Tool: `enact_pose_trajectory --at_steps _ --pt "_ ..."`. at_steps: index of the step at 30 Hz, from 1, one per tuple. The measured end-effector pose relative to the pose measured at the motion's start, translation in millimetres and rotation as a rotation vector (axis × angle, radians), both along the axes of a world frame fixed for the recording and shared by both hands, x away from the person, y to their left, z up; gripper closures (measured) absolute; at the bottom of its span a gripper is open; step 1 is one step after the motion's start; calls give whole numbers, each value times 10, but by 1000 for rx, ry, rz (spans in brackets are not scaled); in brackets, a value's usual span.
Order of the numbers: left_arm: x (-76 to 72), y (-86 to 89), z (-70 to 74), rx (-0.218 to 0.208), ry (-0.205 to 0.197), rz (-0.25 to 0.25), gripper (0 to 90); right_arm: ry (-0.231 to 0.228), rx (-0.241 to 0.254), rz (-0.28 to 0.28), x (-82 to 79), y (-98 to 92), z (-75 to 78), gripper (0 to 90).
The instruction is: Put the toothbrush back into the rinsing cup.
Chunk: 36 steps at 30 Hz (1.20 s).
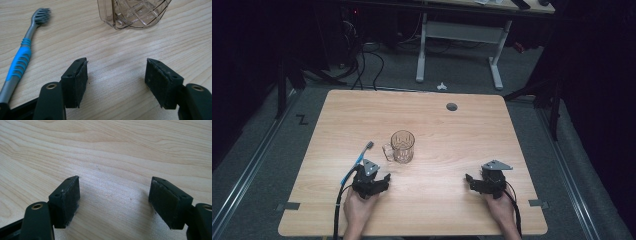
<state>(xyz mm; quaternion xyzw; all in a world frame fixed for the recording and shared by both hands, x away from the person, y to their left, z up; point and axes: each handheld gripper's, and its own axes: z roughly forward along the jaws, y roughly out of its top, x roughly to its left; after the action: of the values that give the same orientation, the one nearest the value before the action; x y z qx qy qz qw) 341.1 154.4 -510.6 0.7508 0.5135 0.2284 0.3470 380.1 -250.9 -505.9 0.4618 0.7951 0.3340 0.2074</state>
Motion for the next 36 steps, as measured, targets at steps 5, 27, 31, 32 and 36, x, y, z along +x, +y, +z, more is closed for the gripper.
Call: enact_pose_trajectory --at_steps 5,27,31,32,36 --pt "0 0 0 -1 0 -1 350 0 0 0 0 0 0 253" --pt "-1 -24 0 -1 7 18 311 0 0 1 1 0 0 253" --pt "-3 -24 1 1 10 12 293 0 -1 2 1 -1 1 253" --pt "-5 -23 2 1 11 14 292 0 -1 2 1 -1 1 253" --pt "-9 -1 12 -3 20 11 293 0 -1 2 1 -1 1 253"
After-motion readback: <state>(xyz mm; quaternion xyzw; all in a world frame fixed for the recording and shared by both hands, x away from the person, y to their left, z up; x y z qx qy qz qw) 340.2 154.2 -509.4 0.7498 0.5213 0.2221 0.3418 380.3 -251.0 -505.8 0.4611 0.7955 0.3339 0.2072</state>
